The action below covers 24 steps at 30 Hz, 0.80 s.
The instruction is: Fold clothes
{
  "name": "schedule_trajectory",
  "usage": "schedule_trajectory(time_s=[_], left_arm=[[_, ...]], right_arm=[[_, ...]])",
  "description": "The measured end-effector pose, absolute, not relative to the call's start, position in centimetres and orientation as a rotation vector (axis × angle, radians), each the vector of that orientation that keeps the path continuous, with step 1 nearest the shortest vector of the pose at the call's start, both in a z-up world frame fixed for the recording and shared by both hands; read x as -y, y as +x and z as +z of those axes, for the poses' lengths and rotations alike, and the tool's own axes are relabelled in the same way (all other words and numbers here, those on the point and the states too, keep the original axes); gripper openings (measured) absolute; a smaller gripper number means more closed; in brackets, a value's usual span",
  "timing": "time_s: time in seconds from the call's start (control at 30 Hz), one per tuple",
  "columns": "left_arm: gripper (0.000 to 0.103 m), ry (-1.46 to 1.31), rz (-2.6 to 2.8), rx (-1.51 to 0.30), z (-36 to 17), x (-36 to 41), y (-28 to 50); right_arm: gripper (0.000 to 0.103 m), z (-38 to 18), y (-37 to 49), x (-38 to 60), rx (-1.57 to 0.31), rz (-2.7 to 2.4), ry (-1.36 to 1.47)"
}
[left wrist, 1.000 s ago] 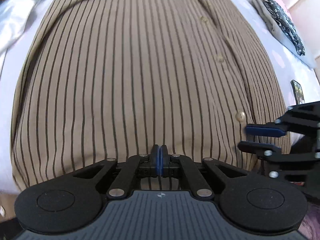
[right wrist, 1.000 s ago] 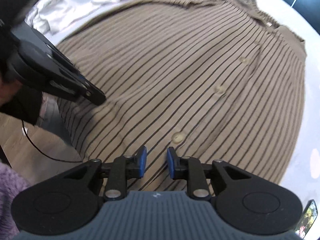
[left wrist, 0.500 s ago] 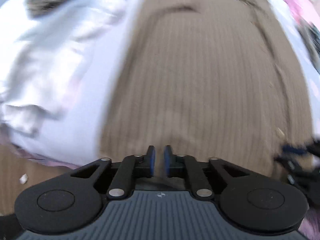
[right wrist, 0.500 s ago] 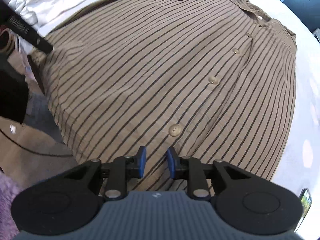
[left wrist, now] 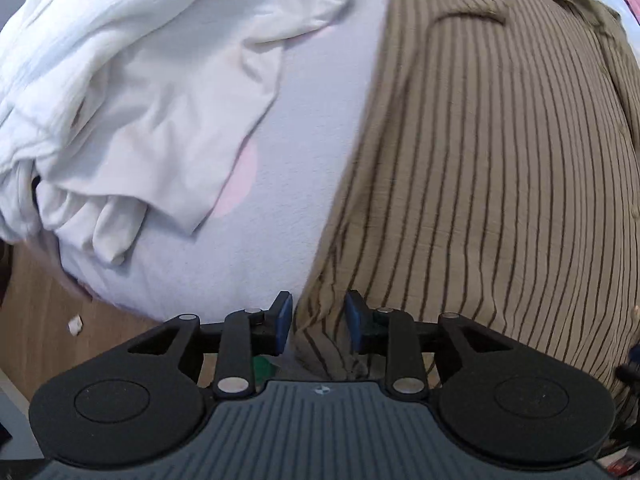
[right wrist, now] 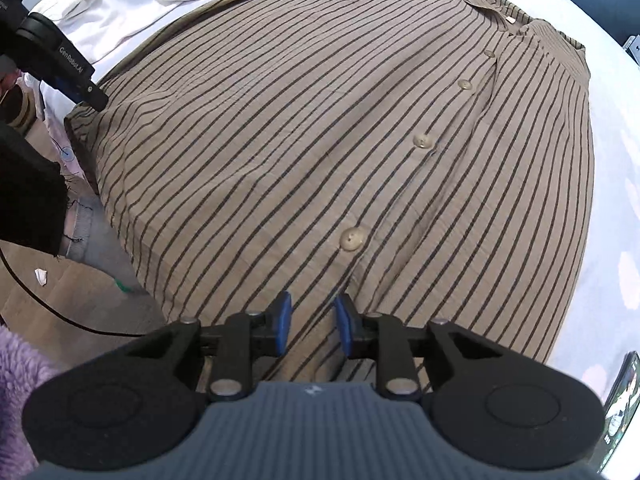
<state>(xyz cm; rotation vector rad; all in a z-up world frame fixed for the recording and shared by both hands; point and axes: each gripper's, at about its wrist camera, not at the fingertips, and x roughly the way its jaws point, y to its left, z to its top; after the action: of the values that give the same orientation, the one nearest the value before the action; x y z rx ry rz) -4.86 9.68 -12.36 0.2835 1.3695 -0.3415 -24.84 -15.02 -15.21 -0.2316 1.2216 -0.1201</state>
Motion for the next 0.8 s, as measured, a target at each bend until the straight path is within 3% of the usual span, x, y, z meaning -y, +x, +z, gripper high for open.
schedule_trajectory(time_s=[0.27, 0.4, 0.8], left_arm=[[0.026, 0.227, -0.370, -1.368, -11.8, -11.1, -5.0], [0.040, 0.220, -0.376, -1.378, -11.9, -10.7, -5.3], [0.034, 0.239, -0.319, -1.408, -12.4, -10.2, -5.4]], right_arm=[[0.027, -15.1, -25.0, 14.5, -1.211, -0.103, -0.248], [0.027, -15.2, -24.9, 14.3, -1.208, -0.096, -0.251], [0.027, -15.2, -24.9, 14.1, -1.205, -0.092, -0.246]])
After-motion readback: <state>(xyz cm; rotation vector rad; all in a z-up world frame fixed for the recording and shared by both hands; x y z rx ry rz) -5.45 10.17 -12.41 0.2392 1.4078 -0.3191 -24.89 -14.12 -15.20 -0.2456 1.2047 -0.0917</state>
